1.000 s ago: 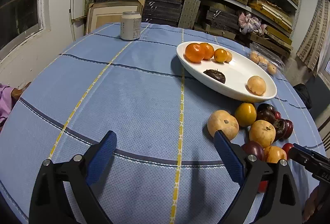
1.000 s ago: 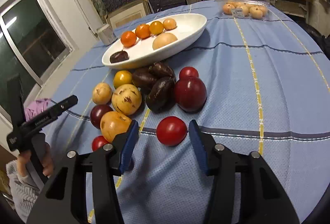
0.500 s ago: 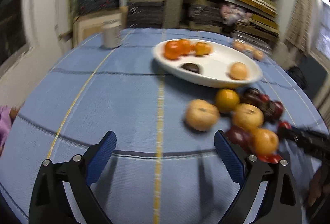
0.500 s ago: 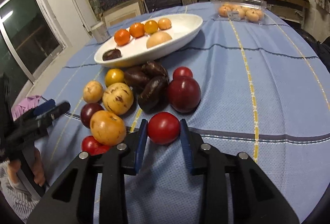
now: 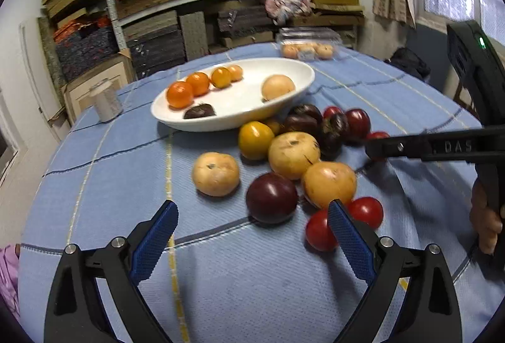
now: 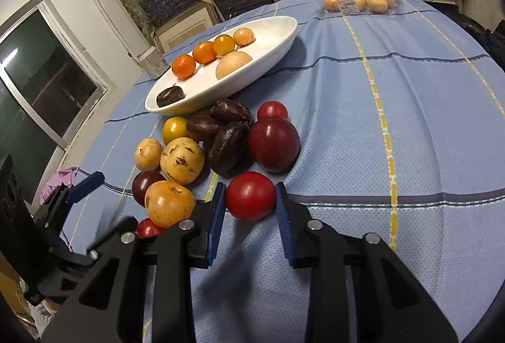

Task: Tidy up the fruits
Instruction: 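Grasp a red tomato with the right tool while the left tool grasps a red cherry tomato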

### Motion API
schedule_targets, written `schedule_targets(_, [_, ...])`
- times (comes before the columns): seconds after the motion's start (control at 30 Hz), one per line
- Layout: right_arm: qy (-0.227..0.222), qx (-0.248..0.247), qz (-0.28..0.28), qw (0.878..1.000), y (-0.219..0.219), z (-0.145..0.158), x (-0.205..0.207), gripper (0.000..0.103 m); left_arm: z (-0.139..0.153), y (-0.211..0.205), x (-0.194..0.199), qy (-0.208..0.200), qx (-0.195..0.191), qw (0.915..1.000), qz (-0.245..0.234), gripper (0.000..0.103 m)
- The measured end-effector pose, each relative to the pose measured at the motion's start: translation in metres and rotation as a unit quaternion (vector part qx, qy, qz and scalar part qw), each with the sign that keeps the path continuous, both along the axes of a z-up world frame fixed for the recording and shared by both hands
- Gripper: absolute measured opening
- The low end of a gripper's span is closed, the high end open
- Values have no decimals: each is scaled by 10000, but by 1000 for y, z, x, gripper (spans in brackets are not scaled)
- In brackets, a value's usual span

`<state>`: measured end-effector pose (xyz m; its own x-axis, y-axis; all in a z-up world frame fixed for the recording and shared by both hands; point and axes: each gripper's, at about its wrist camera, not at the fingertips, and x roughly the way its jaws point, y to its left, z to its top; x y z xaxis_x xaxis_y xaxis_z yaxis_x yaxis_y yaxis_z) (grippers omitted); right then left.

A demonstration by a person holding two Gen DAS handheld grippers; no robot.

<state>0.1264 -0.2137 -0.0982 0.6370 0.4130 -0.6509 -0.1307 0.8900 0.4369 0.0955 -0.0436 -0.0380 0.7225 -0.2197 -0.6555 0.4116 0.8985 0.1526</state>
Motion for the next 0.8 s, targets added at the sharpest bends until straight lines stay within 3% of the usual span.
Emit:
schedule_targets(0.2, [15, -12, 2, 10000, -1, 0, 0, 31, -10, -24, -6, 46, 500, 9980, -380, 98])
schedule_targets(0.3, [19, -7, -1, 10000, -1, 0, -1, 31, -17, -27, 0, 123, 702, 9972, -229, 98])
schedule_targets(0.47, [35, -11, -2, 10000, -1, 0, -1, 31, -15, -8, 9, 291, 363, 9989, 91, 94])
schedule_targets(0.63, [47, -22, -3, 10000, 0, -1, -1, 31, -15, -11, 7, 422, 240, 9986, -194, 59])
schedule_targets(0.7, [50, -22, 0, 10000, 0, -1, -1, 31, -18, -13, 9, 546, 220, 9978, -301, 54])
schedule_targets(0.8, [52, -37, 7, 10000, 0, -1, -1, 31, -21, -13, 13, 725, 156, 9968, -307, 54])
